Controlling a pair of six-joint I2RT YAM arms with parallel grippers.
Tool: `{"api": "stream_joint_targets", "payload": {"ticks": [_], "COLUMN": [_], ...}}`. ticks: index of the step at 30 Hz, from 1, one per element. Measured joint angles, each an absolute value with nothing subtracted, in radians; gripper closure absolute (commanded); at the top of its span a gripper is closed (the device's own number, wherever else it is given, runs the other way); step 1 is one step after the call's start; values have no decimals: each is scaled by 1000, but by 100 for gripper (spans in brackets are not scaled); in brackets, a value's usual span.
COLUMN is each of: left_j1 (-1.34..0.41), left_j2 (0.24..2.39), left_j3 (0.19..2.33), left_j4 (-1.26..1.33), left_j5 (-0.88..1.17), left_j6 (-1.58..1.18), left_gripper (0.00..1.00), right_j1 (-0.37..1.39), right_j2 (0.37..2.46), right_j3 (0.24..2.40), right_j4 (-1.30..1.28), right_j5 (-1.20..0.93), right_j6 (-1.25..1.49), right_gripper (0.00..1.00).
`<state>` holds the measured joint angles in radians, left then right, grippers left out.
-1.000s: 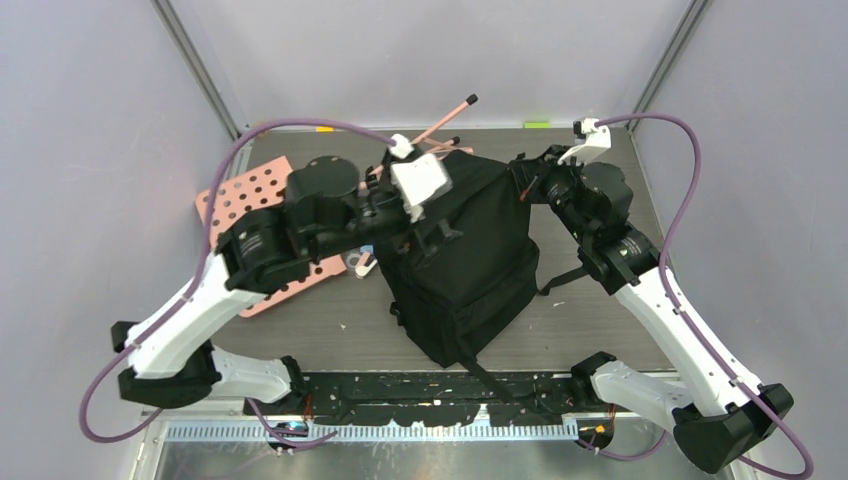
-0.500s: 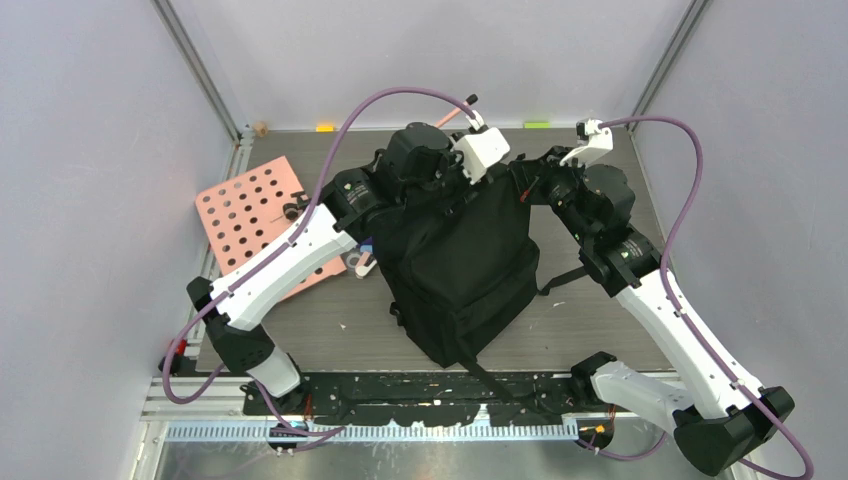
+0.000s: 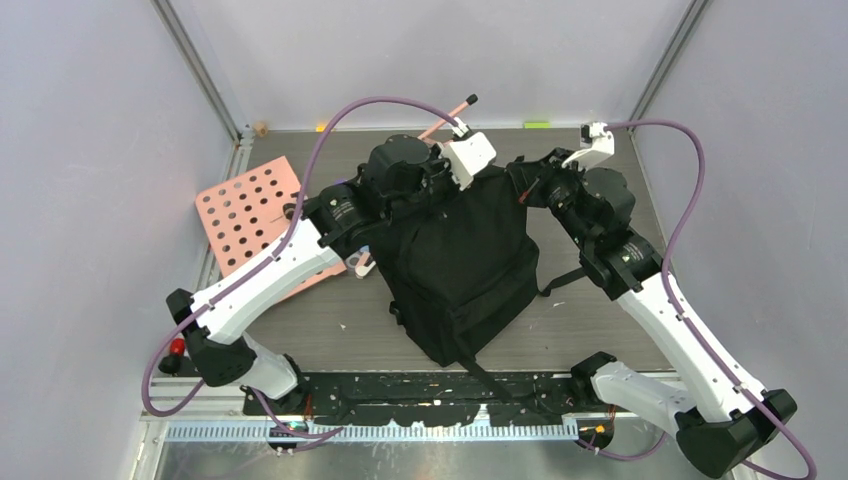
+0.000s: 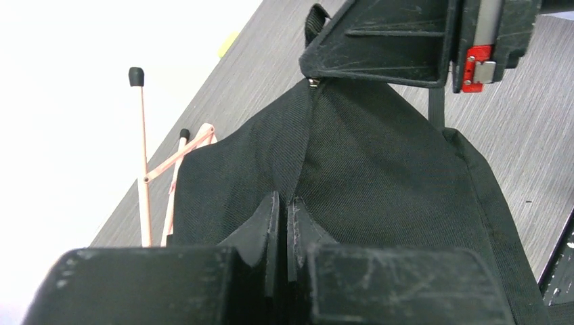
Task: Pack the student bag
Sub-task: Zip the student bag at the center of the board.
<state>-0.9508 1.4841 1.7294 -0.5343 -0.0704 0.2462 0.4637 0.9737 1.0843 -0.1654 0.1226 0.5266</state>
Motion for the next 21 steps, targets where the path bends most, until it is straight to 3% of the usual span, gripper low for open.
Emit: {"api": "stream_joint_targets", "payload": {"ticks": [13, 21], "left_j1": [-913, -882], "left_j2": [1465, 1464], "left_j3": [1711, 1711], "left_j4": [-551, -550], "left_j5": [-54, -44], "left_j6": [244, 235], "left_gripper": [100, 100], "right_j1": [469, 469], "right_j2": [882, 886], "right_j3": [923, 963], "right_j4": [-127, -183], "right_j5": [207, 215], "right_j6": [707, 717], "right_gripper": [100, 100]}}
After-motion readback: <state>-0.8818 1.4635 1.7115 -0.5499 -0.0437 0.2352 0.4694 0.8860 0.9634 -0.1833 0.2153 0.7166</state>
